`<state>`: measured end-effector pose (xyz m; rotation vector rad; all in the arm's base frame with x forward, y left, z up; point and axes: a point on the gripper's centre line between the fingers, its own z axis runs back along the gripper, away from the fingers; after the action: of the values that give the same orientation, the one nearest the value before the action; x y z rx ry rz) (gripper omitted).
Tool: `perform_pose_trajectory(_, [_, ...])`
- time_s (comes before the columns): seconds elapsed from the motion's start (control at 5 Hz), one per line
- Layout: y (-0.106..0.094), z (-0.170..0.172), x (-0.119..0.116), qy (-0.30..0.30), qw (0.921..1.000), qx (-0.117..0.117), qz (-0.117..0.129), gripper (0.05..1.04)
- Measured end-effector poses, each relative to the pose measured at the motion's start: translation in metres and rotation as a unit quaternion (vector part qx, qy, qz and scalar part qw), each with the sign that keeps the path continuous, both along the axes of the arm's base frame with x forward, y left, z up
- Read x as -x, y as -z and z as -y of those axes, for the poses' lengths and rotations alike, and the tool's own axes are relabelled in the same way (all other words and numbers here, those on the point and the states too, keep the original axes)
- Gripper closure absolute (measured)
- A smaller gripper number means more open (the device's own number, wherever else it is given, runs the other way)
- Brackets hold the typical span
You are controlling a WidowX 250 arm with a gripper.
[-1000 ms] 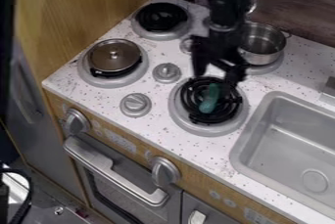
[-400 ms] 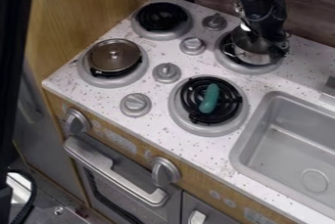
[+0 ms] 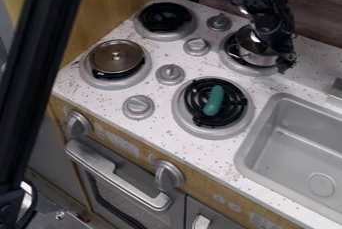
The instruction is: Moves the pot to the upper left burner of the stove
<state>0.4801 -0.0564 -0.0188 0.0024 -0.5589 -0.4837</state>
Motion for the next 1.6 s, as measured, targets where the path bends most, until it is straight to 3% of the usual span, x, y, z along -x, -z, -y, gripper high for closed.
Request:
perform_pose_trajectory(0.4, [0.022, 0.002, -0.019, 0.004, 1.0, -0.001, -0.005, 0.135])
perform_pose_trajectory(0.8, [0.025, -0.005, -0.019, 0.0, 0.9999, -0.012, -0.001, 0.705])
perform_pose_trajectory(1.0, [0.022, -0.009, -0.015, -0.003, 0.9999, -0.011, -0.001, 0.911])
perform_pose_trajectory(1.2, [0.014, -0.025, -0.004, 0.005, 0.9993, -0.038, 0.001, 0.997])
perform_pose_trajectory(1.6, [-0.004, -0.095, -0.005, -0.05, 0.9974, -0.048, 0.019, 1.003])
